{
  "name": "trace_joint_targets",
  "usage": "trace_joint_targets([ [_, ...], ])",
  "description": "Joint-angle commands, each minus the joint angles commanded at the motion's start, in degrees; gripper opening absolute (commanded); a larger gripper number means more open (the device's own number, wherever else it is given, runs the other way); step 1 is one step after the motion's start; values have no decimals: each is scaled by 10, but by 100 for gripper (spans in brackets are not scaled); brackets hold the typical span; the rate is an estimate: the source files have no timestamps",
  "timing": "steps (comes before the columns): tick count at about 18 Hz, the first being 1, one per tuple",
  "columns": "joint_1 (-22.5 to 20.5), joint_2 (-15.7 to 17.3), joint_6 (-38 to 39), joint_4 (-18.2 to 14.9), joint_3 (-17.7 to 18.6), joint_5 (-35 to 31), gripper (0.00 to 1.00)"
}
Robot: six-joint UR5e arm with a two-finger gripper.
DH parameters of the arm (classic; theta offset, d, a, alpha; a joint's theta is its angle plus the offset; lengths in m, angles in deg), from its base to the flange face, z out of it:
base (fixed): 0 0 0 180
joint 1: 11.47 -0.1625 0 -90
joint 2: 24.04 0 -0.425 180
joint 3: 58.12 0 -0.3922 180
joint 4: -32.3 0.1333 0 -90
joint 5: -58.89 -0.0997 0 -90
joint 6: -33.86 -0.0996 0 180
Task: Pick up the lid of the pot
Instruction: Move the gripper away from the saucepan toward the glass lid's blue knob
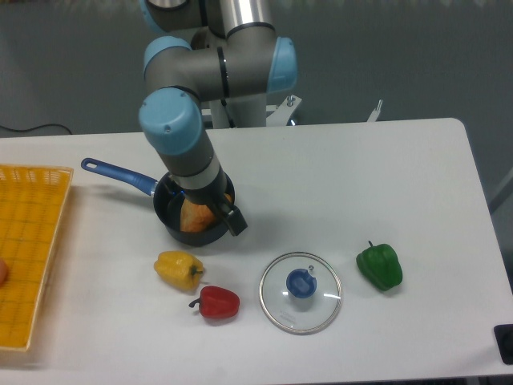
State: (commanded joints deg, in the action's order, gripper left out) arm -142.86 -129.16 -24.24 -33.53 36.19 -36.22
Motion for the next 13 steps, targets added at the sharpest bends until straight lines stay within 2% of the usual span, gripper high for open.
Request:
trace_joint_targets([
  [2,-10,0,-18,0,-2,4,100],
  [6,-47,0,-22,0,-5,55,100],
  [8,-55,-2,-22,4,3,55,100],
  [10,-60,-8,-19,21,3,53,100],
  [13,-70,-29,-19,69,4,48,100],
])
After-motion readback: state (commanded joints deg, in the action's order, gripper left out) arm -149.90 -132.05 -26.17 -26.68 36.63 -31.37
